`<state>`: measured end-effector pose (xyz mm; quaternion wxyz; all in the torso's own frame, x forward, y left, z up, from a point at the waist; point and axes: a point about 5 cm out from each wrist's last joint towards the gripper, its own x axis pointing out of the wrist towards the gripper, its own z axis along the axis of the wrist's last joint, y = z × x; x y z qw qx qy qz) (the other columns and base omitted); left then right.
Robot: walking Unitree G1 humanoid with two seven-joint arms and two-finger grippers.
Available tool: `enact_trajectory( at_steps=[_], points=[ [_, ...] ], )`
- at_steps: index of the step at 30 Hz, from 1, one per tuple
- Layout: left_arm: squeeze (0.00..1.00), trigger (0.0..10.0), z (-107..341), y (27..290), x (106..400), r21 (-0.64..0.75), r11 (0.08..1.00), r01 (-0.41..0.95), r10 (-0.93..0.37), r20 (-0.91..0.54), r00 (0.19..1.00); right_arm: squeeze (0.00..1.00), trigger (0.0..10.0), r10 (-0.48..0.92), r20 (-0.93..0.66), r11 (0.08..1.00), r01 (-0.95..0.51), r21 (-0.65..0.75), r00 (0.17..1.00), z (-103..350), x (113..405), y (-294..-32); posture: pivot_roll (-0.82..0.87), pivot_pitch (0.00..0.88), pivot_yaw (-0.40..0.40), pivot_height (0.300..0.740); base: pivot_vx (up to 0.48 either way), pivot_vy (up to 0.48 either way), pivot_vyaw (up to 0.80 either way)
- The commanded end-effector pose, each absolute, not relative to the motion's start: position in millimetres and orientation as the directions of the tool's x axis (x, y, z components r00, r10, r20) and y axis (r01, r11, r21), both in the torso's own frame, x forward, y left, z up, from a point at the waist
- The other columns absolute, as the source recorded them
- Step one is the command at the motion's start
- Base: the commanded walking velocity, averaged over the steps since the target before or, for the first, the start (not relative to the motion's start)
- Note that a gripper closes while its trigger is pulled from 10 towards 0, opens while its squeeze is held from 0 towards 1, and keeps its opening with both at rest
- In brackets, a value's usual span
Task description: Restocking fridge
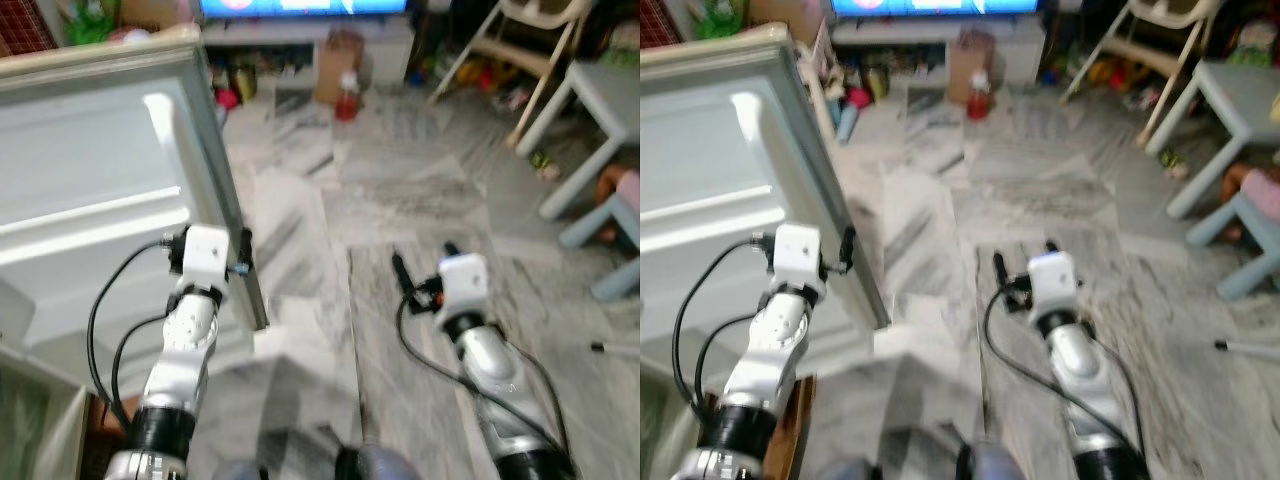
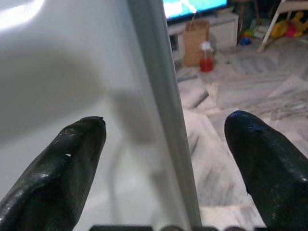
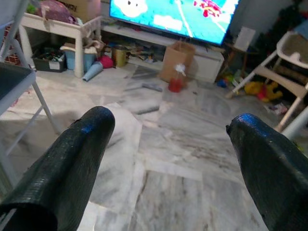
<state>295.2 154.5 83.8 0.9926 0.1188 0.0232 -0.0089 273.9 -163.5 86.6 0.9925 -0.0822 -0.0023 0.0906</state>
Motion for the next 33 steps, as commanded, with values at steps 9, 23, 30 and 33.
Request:
enact_trajectory(
  at_steps=[9,23,30,33],
  points=[
    [0.0,10.0,74,168,268,0.263,0.964,-0.043,0.077,-0.119,0.99,0.0,10.0,0.216,-0.02,0.964,-0.217,-0.157,0.976,86,275,-153,0.11,0.083,-0.022,0.74,0.0,0.0,0.0],
    [0.0,10.0,67,176,253,0.267,0.964,0.019,0.018,-0.134,0.991,0.0,10.0,0.191,-0.022,0.973,-0.192,-0.125,0.981,84,275,-152,0.09,0.077,-0.009,0.74,0.081,-0.059,-0.2],
    [0.0,10.0,81,181,261,0.313,0.95,-0.004,0.03,-0.078,0.996,0.0,10.0,0.186,-0.025,0.976,-0.187,-0.114,0.982,84,277,-149,0.15,0.081,-0.007,0.74,0.351,-0.295,-0.48],
    [0.0,10.0,84,181,260,0.311,0.95,-0.005,0.03,-0.075,0.997,0.0,10.0,0.186,-0.026,0.976,-0.188,-0.112,0.982,83,277,-149,0.16,0.088,0.001,0.74,0.36,-0.3,-0.72]
  ],
)
